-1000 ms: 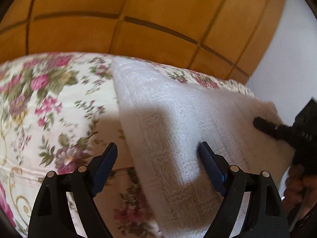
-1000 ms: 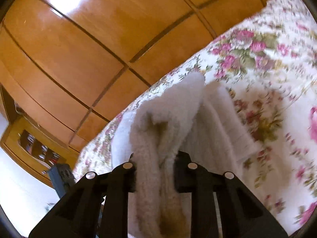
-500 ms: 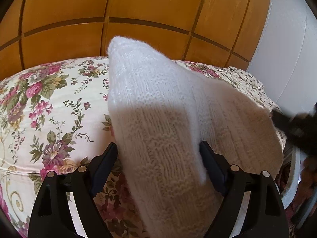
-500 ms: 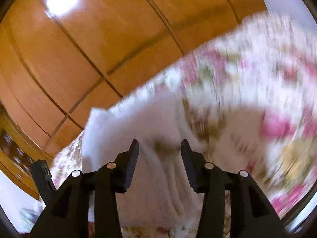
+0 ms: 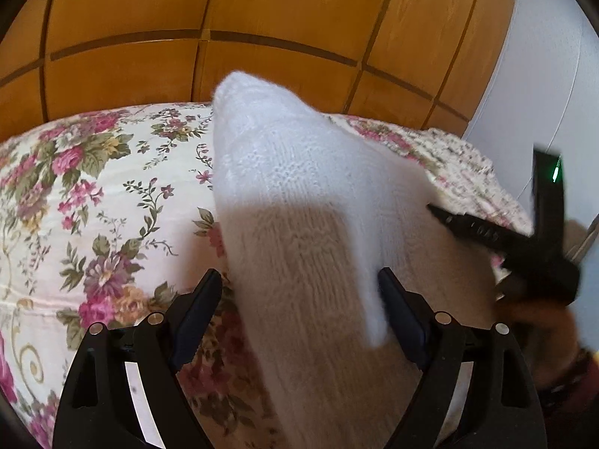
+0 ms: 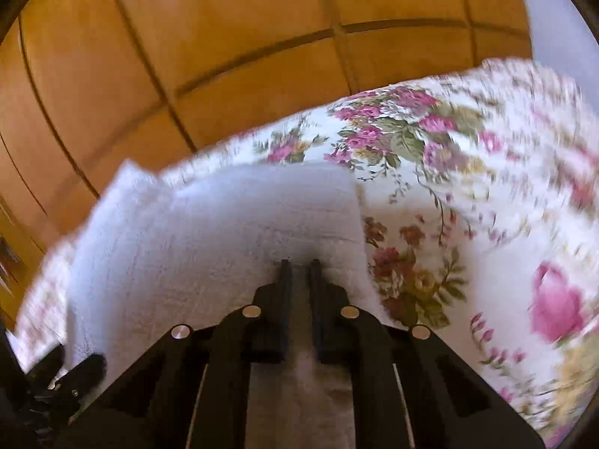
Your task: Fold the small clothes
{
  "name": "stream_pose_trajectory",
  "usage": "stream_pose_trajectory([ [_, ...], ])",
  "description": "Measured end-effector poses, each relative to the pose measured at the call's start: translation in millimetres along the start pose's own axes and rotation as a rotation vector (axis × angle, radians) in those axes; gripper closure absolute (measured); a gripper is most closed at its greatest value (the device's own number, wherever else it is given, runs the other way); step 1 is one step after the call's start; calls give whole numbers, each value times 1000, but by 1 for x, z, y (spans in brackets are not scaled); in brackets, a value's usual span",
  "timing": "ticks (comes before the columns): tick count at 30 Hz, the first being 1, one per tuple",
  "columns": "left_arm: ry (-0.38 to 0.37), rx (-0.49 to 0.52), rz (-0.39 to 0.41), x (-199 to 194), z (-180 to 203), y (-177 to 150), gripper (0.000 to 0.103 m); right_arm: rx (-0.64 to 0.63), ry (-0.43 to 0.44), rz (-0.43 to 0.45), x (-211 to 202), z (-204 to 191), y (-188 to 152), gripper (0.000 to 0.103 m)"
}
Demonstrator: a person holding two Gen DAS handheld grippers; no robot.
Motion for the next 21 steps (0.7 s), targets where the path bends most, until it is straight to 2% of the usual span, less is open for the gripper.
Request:
stream_pose_trajectory([
  [2,0,-6,32,-12,4,8,25,15,5,14,-5,3,-2,95],
  [3,0,6,66,-20,11,17,36,8,-1,18,-6,2,-2,95],
  [4,10,22,85,-24,16,24,41,-9,-12,24,-6,1,-3,95],
  [8,19,52,99,-20,38,59,41,-38,-35,36,-9,-5,-3,95],
  [11,63,98,38,8,49,76,41,-40,-39,37,-9,-8,0,95],
  [13,137,152,2,37,49,78,41,-41,-41,34,-8,-7,0,95],
  [15,239,222,24,59,37,74,41,-44,-46,28,-7,-8,0,95],
  [16,253,240,23,73,27,68,41,-50,-49,23,-7,-9,1,95],
  [18,220,212,50,79,12,63,41,-62,-45,9,-4,-12,1,95],
  [21,198,201,35,77,9,64,41,-100,-76,-2,-1,-17,1,95],
])
Point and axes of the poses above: each gripper's, at about its wrist camera, not at the fingertips, and x roughly the way its jaws point, z to its right, y to its top, the point moved 8 cm from there along x, roughly the way its jaws point, and after that the axes turned 8 degrees about -x, right-handed, at the moved point
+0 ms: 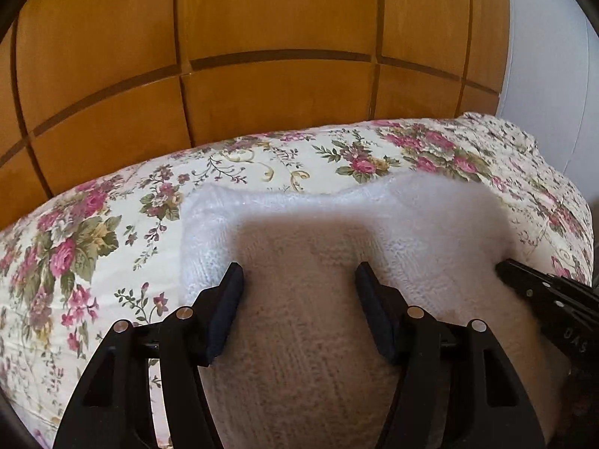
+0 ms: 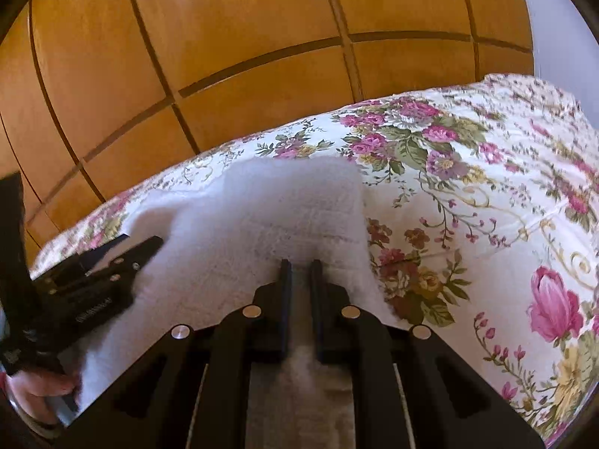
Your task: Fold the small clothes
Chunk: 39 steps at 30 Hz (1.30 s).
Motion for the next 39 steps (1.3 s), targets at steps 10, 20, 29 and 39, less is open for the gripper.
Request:
stream_pose_trajectory([
  [10,31,10,92,-28,2,-7,33,-51,-44,7,0,-5,-2,94],
  [20,-154,-342,-21,-43,-30,-37,11,-48,-55,6,-5,-7,-2,92],
  [29,-196,-359,-6,-68,-29,-52,11,-68,-64,39,-30,-15,-2,69],
  [39,-214,-273,-105,-71,-19,-100,11,-152,-137,-38,-52,-3,-39,51],
])
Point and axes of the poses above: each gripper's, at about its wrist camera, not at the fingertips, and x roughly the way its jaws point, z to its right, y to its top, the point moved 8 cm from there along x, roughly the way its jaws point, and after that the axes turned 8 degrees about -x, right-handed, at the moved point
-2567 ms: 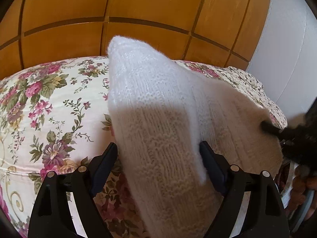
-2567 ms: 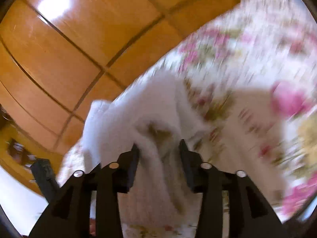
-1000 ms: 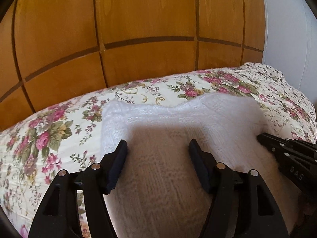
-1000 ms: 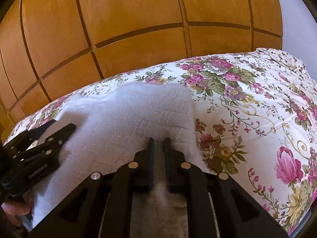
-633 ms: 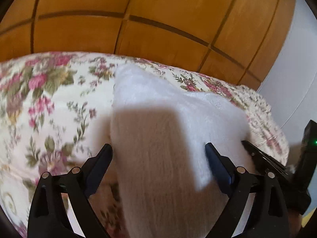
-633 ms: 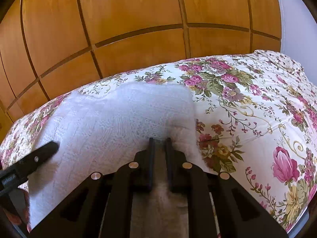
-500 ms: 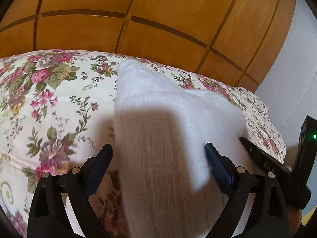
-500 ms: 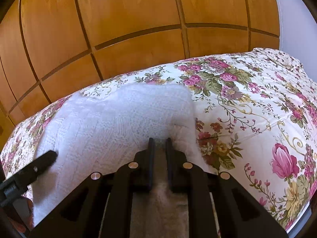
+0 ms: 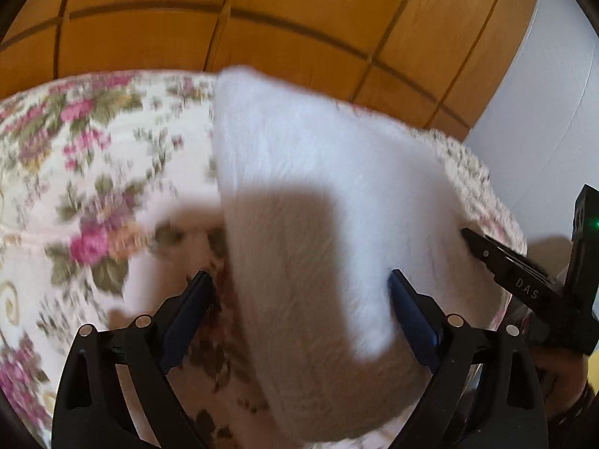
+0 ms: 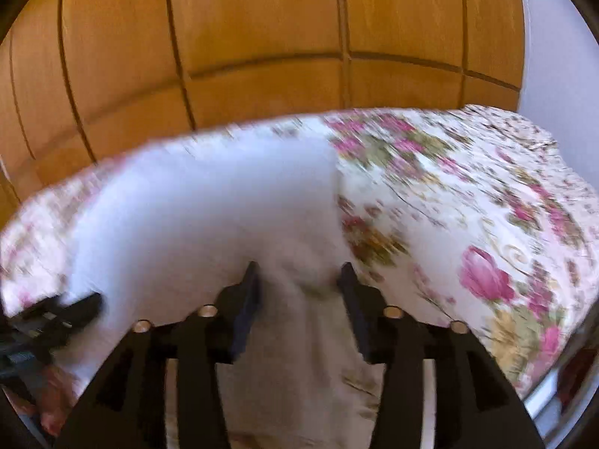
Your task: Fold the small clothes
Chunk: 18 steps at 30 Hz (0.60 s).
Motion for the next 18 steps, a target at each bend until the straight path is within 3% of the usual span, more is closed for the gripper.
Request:
stream_pose_trajectory([
  [4,42,96,18,1,8,-4,10,79,59,-25,8,10,-15,50],
  [7,-26,17,-10,-2,5,-2,11,66,54,-27,4,8,-13,49],
  [9,-83,-42,-19,-9,1,1,11,99,91,-16,-2,8,-9,41],
  [14,-142,-158,34,-32,-18,11,9,227,250,-11,-15,13,-6,22],
  [18,-147,-231,26,-30,-33,17,8,352,408,-30,-13,14,-10,18],
])
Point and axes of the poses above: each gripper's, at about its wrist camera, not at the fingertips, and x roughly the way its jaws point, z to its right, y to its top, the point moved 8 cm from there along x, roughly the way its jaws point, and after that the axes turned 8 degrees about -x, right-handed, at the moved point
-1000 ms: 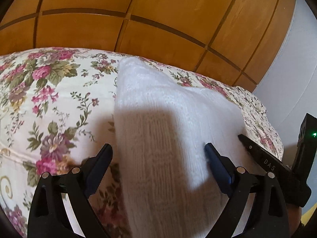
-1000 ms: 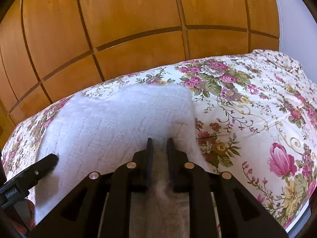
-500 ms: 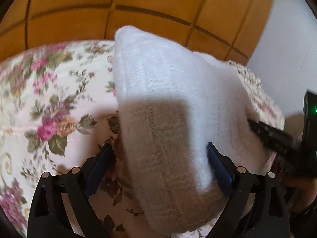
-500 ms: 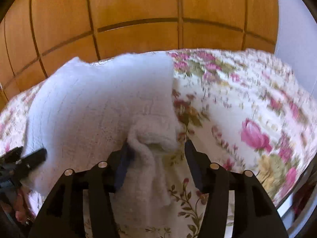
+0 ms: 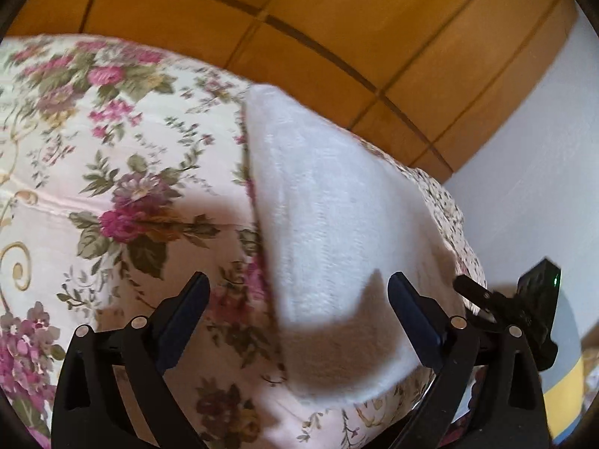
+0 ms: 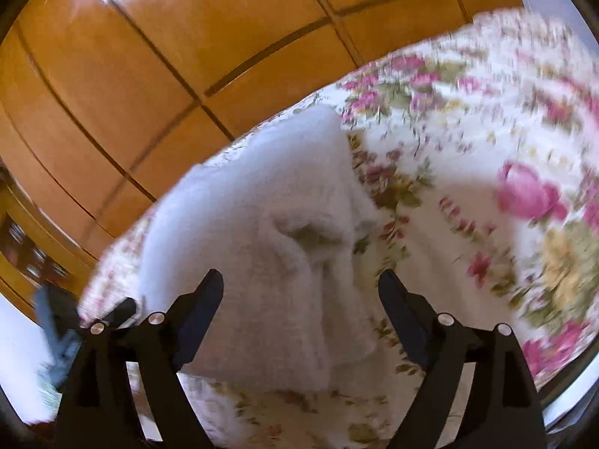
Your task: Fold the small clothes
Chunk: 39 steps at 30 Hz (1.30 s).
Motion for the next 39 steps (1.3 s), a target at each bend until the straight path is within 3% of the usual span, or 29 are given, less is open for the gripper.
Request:
stream_pose_trajectory([
  [3,-22,-41,-30,6,-5,2,8,59,55,-21,6,3,-1,18],
  [12,-138,-33,-184,26,16,1,8,189,144,-49,34,14,9,17],
  [23,-75,88,-254,59,41,-7,8,179,176,-61,59,13,25,39],
  [24,-70,100,-252,61,43,-8,9,177,190,-64,60,11,25,44],
  [28,-43,125,-220,58,44,-4,33,146,236,-63,58,1,24,57],
  [31,1,252,-161,48,54,-1,44,88,219,-33,51,-10,26,61],
  [39,50,481,-8,34,93,21,50,-14,209,66,39,-46,42,63],
])
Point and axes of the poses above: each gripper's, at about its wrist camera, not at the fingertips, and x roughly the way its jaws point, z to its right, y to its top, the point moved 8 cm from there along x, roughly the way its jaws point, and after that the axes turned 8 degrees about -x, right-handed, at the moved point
